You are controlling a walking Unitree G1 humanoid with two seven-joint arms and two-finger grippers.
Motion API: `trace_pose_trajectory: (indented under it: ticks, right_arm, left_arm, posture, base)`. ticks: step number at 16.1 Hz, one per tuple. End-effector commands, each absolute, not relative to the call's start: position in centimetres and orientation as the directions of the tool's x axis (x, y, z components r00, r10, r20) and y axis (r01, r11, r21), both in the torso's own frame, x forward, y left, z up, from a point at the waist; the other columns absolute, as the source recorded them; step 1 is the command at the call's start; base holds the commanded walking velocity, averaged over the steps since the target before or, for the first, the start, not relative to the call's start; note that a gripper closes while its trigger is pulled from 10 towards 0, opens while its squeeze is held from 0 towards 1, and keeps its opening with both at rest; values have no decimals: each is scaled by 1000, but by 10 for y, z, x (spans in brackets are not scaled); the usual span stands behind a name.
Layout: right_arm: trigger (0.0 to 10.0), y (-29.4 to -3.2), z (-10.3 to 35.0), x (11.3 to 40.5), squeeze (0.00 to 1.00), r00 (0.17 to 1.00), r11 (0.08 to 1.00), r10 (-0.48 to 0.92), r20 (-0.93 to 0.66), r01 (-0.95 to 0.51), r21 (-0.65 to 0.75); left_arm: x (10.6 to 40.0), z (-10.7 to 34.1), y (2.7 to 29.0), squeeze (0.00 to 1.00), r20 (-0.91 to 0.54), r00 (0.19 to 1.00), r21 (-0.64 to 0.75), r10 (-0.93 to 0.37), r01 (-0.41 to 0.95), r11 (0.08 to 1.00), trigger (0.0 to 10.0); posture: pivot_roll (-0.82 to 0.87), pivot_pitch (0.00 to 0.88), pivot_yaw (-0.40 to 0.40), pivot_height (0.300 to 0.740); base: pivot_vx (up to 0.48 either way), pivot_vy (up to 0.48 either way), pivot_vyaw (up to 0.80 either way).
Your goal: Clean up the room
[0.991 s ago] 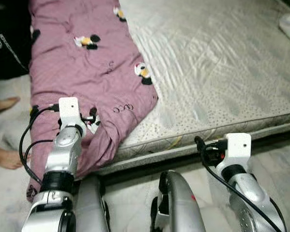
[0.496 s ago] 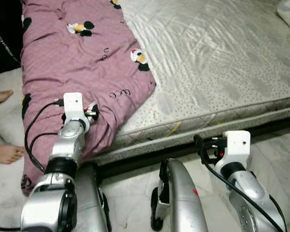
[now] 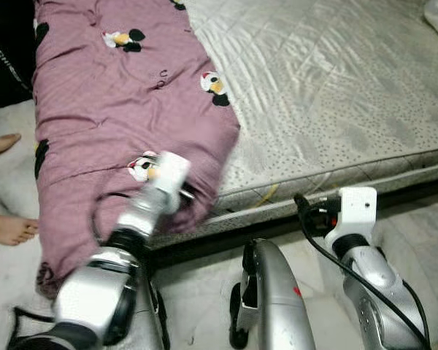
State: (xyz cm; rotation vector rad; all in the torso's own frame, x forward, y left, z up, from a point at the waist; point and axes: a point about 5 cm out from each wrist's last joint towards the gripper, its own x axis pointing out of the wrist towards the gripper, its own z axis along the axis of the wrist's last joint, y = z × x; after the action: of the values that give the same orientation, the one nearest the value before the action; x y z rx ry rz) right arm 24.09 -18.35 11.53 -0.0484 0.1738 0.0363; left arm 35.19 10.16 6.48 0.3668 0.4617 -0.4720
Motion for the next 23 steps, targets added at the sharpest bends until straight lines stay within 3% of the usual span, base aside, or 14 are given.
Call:
trace_pose_trajectory:
  ticks: [1, 3, 5, 6, 9, 12, 14, 16, 17, 19, 22, 23]
  right_arm:
    - [10000, -189, 110, 240, 0, 981, 998, 8, -194, -20, -60]
    - [10000, -189, 110, 243, 0, 983, 998, 8, -186, -20, -65]
    - [10000, -189, 110, 247, 0, 984, 997, 8, -180, -21, -69]
    - [10000, -188, 110, 250, 0, 985, 997, 13, -175, -26, -73]
    - [10000, -187, 110, 254, 0, 987, 997, 11, -163, -24, -76]
    - [10000, -186, 109, 255, 0, 988, 997, 9, -154, -21, -77]
    - [10000, -186, 109, 256, 0, 988, 997, 9, -152, -20, -75]
    - [10000, -186, 108, 253, 0, 989, 997, 3, -149, -14, -73]
    - [10000, -185, 107, 252, 0, 989, 997, 3, -150, -14, -72]
    - [10000, -185, 107, 247, 0, 988, 998, 2, -153, -12, -69]
    - [10000, -187, 108, 235, 0, 986, 998, -29, -167, 18, -65]
    - [10000, -188, 108, 233, 0, 985, 997, -34, -169, 23, -68]
  left_arm:
    - [335, 45, 85, 0, -582, 690, 240, -430, 651, 720, 10000]
    - [316, 34, 53, 0, -602, 581, 305, -548, 801, 515, 10000]
    - [305, 31, 37, 0, -605, 511, 328, -610, 858, 394, 10000]
    - [296, 30, 26, 0, -597, 456, 357, -660, 888, 291, 10000]
    - [298, 35, 26, 0, -556, 486, 439, -674, 861, 257, 10000]
    - [319, 70, 34, 0, -350, 636, 564, -688, 729, 387, 10000]
    - [325, 93, 34, 0, -227, 663, 594, -713, 674, 438, 10000]
    - [337, 146, 39, 0, 54, 714, 612, -698, 529, 588, 10000]
    - [341, 154, 41, 0, 84, 730, 590, -678, 512, 624, 10000]
    - [354, 155, 57, 0, 62, 805, 509, -590, 483, 712, 10000]
    - [371, 122, 96, 0, -167, 894, 387, -415, 447, 807, 10000]
    - [372, 120, 99, 0, -185, 899, 376, -397, 438, 816, 10000]
  posture:
    - [-184, 131, -57, 548]
    - [-181, 116, -57, 548]
    - [-177, 110, -57, 548]
    - [-172, 100, -54, 548]
    - [-166, 90, -49, 548]
    - [-157, 87, -46, 548]
    - [-152, 89, -44, 548]
    - [-150, 98, -42, 548]
    - [-151, 104, -42, 548]
    - [-163, 123, -35, 548]
    - [-200, 169, -23, 548]
    - [-203, 174, -23, 548]
  base:
    - [0, 0, 0]
    - [0, 0, 0]
    - [0, 0, 0]
    - [0, 0, 0]
    - [0, 0, 0]
    - [0, 0, 0]
    - [0, 0, 0]
    - [0, 0, 0]
    - [0, 0, 0]
    - [0, 0, 0]
    - [0, 0, 0]
    - [0, 0, 0]
